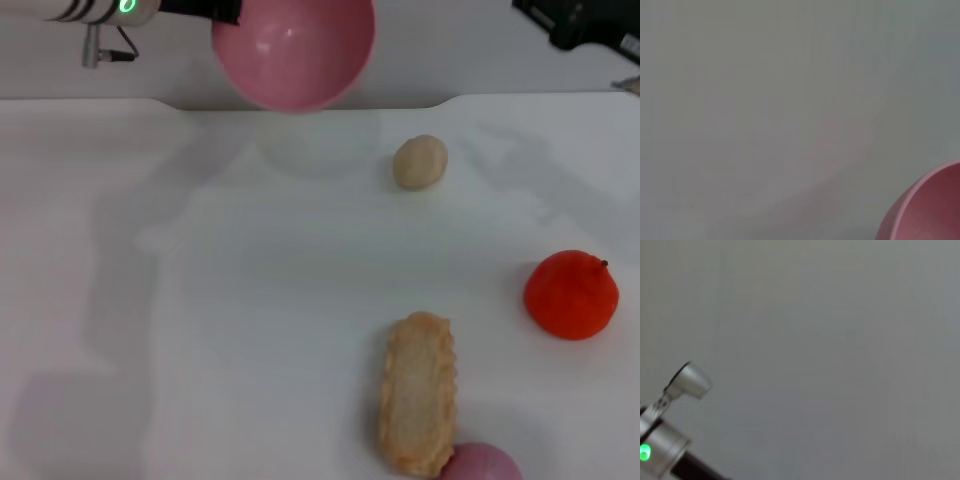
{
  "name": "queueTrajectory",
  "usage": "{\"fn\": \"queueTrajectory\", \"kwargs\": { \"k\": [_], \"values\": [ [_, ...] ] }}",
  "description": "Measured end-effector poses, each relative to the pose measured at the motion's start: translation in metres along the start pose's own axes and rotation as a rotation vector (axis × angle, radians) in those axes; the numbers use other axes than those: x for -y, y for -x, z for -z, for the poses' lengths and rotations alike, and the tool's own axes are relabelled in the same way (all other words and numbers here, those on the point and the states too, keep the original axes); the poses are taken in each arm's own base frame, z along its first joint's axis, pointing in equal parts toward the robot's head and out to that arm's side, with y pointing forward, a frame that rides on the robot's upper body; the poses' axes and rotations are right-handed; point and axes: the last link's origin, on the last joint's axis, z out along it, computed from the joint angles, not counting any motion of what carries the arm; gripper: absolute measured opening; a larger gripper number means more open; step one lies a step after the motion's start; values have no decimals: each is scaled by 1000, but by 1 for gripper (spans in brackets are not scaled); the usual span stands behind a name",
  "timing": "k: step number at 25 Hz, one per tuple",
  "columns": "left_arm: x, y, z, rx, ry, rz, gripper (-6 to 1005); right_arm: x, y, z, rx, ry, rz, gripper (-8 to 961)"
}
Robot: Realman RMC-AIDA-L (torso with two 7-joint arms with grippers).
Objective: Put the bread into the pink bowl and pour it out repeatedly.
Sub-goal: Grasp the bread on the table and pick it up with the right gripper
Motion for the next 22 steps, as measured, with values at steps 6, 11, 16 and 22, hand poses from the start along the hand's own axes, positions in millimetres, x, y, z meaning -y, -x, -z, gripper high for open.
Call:
{"fn": "queueTrajectory", "kwargs": {
  "k": [6, 11, 16, 22],
  "values": [
    [12, 3, 24, 112, 116, 28, 46, -20, -8, -14, -144, 143, 94, 520],
    [22, 6, 39, 157, 147, 45, 46, -40, -10, -23, -351, 294, 172, 523],
    [31, 11, 47, 177, 154, 69, 46, -55, -2, -17, -532, 429, 207, 527],
    [41, 24, 52, 201, 142, 94, 46, -67, 7, -13, -763, 548, 266, 531]
  ]
}}
